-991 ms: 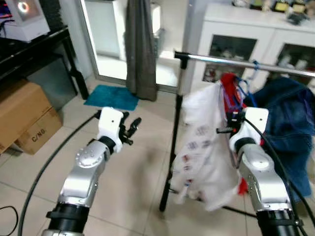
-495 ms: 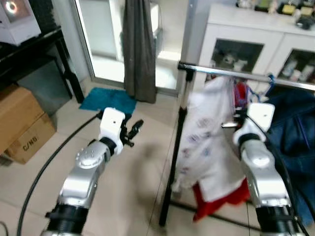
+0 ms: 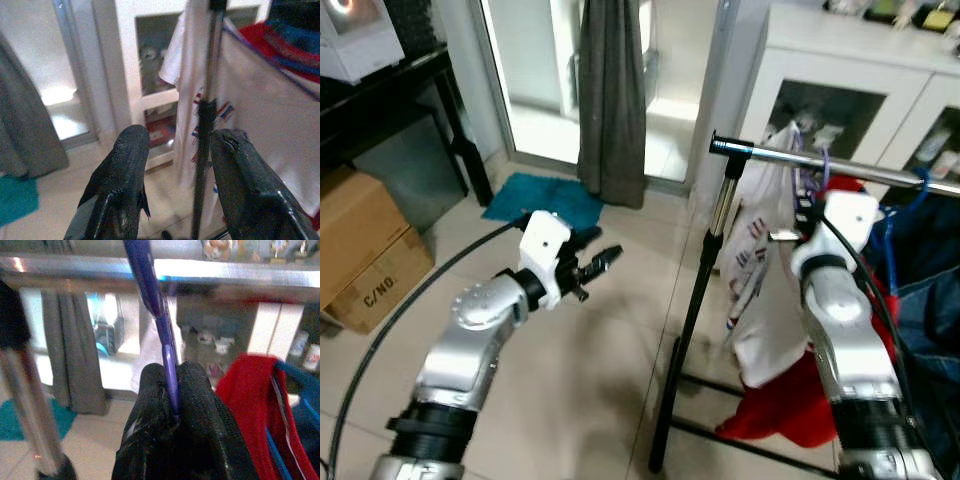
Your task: Hang hanger
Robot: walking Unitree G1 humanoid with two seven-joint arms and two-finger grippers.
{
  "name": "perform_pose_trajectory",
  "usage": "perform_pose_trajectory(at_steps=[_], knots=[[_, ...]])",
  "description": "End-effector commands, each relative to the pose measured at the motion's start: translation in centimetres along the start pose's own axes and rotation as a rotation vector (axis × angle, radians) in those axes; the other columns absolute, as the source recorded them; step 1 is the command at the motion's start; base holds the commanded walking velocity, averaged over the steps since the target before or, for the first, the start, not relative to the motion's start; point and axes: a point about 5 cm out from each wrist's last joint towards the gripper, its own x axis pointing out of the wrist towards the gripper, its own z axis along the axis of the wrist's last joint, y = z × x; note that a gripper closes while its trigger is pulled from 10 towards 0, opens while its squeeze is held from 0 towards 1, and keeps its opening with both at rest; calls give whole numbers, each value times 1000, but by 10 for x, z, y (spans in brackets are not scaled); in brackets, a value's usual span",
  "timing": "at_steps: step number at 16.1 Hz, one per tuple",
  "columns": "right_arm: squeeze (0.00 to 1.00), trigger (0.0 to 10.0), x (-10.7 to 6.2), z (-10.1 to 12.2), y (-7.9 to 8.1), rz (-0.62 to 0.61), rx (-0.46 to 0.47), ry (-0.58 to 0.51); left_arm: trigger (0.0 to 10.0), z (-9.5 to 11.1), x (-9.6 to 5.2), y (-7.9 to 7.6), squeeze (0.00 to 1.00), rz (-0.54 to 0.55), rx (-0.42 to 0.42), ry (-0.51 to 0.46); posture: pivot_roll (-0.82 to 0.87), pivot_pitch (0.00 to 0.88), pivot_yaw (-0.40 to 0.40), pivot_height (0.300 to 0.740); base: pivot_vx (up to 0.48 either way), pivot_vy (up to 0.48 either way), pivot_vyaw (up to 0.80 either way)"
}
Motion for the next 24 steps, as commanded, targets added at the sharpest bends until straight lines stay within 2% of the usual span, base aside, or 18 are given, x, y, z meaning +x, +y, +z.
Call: perform_pose_trajectory(at_steps=[1,2,4,5,6,7,11,14,15,16,20,21,22,24], knots=[[0,10000,8,9,-4,-22,28,-20,10000,11,3,-5,0,-112,8,-33,-77,0,-41,740,0,0,0],[0,10000,20,14,-2,-19,6,-15,10000,26,8,-12,0,-268,-9,-75,-77,0,-42,740,0,0,0],[0,10000,26,13,-3,-24,-16,4,10000,36,13,-15,0,-346,-9,-94,-75,0,-44,740,0,0,0],[0,10000,33,7,-5,-17,-30,65,10000,42,17,-18,0,-432,2,-92,-75,0,-44,740,0,0,0],[0,10000,36,5,-6,-14,-9,93,10000,44,18,-20,0,-469,15,-80,-75,0,-44,740,0,0,0],[0,10000,38,3,-6,-10,0,111,10000,45,18,-21,0,-487,18,-75,-75,0,-44,740,0,0,0],[0,10000,43,-15,-3,37,-106,255,10000,45,19,-20,0,-510,24,-69,-78,0,-38,740,0,0,0],[0,10000,42,-20,-5,31,-132,273,10000,45,19,-20,0,-507,28,-75,-79,0,-34,740,0,0,0],[906,10000,41,-20,-7,20,-136,260,10000,46,20,-20,0,-505,30,-78,-81,0,-32,740,0,0,0],[1000,10000,39,-19,-8,13,-132,242,10000,46,20,-19,0,-503,31,-81,-81,0,-32,740,0,0,0],[1000,10000,23,-8,-10,21,-109,182,10000,47,20,-13,0,-449,30,-100,-81,0,-31,740,0,0,0],[1000,10000,10,-7,-10,37,-102,179,10000,49,17,-8,0,-407,22,-120,-87,0,-25,740,0,0,0],[1000,10000,-5,-2,-10,52,-107,175,10000,49,13,0,0,-317,19,-141,-92,0,-23,740,0,0,0],[1000,10000,-21,7,-17,53,-94,157,10000,36,5,9,0,-167,17,-82,-98,0,-22,740,0,0,0]])
